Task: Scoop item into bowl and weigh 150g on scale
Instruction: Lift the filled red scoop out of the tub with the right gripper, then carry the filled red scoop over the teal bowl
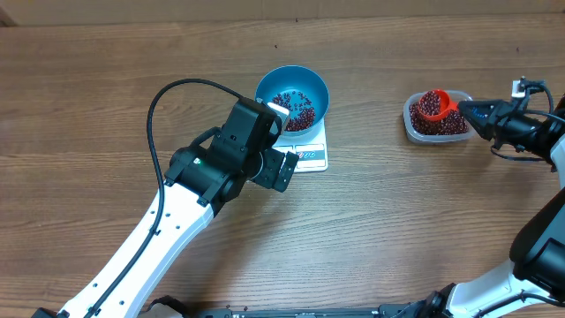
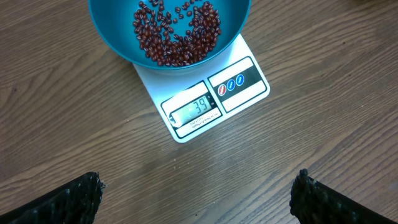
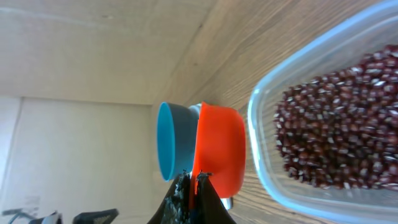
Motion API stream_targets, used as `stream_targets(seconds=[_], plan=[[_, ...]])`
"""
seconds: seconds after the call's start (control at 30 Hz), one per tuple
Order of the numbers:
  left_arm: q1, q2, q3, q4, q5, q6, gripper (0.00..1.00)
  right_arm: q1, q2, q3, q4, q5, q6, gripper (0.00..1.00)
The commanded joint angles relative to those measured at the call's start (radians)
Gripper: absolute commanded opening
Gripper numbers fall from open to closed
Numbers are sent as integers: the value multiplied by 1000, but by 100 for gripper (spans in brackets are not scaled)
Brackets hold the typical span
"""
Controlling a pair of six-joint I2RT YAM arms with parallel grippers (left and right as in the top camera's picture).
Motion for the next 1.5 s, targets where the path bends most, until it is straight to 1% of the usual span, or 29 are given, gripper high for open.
stream_targets(seconds=[0.0,0.2,0.37,0.47,0.63,1.0,1.27,1.47], plan=[[-2,8,12,0,4,23,100,0,7,-11,0,-68,-3,4],[-2,8,12,0,4,23,99,42,7,-11,1,-120,3,4],[-2,8,12,0,4,23,100,94,7,-11,5,-120,6,4],[-2,8,12,0,4,23,99,126,7,-11,35,-119,53,4],[-2,8,12,0,4,23,100,186,7,-10,82,-119,85,4],[-2,8,12,0,4,23,100,343,7,-10,296,-109,273,4],[-2,8,12,0,4,23,100,459,7,-10,373,-36,322,4],[-2,8,12,0,4,23,100,525,7,-10,490,-9,368,4]])
